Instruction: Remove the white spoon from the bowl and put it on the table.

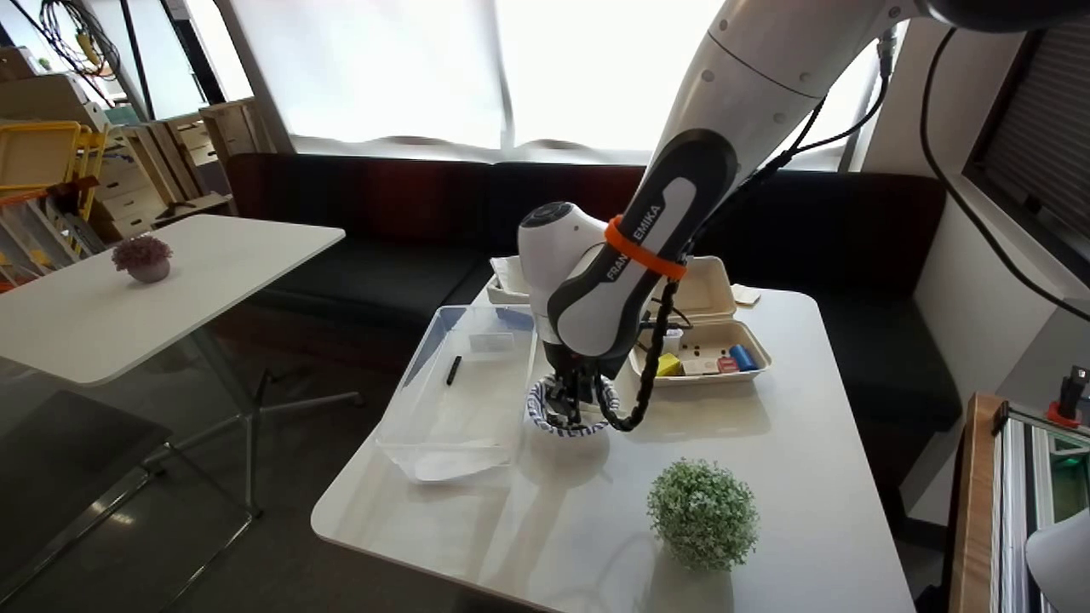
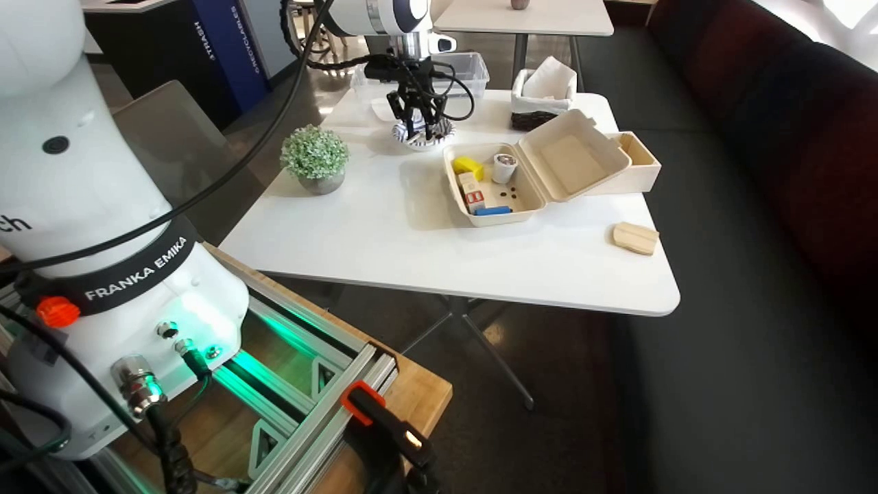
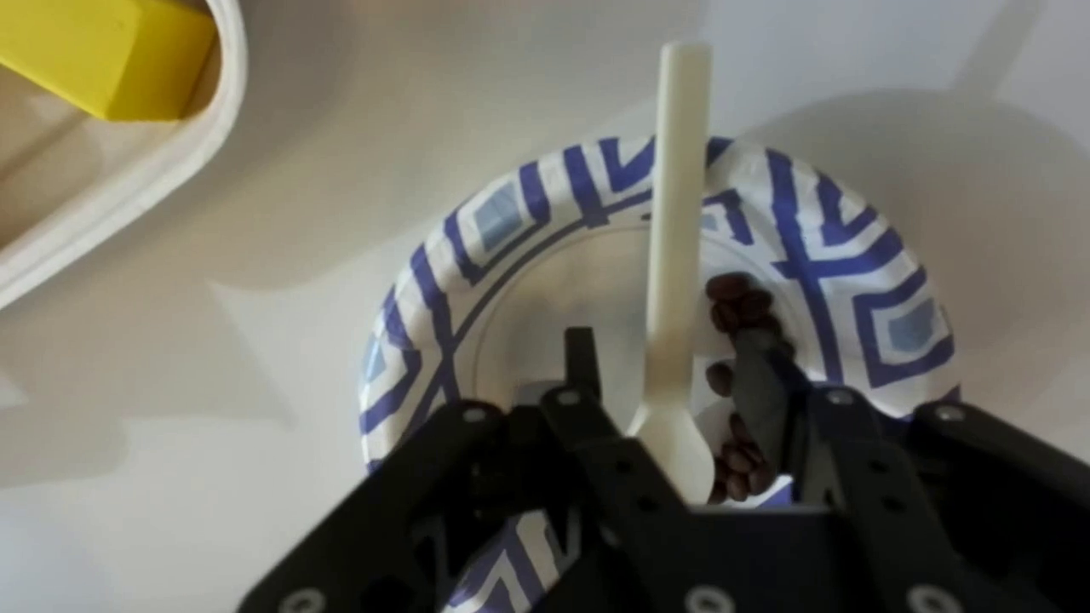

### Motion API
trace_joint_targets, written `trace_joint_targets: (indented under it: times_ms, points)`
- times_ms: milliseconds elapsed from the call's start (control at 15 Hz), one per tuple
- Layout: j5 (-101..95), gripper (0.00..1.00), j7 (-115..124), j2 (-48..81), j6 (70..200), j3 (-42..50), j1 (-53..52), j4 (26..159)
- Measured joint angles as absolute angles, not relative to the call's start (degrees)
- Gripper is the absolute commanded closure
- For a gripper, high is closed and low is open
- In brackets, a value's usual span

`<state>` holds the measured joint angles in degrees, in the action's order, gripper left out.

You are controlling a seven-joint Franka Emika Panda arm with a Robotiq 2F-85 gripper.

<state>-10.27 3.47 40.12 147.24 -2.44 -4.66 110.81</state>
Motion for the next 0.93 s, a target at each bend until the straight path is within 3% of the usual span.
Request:
trace_joint_targets:
  times_ms: [133,933]
  points:
    - [-10.26,1.0,3.19,39.86,147.24,-2.44,-4.7,110.8]
    - [-3.03,0.96,2.85,30.74,139.99,-3.08,-3.09,111.74]
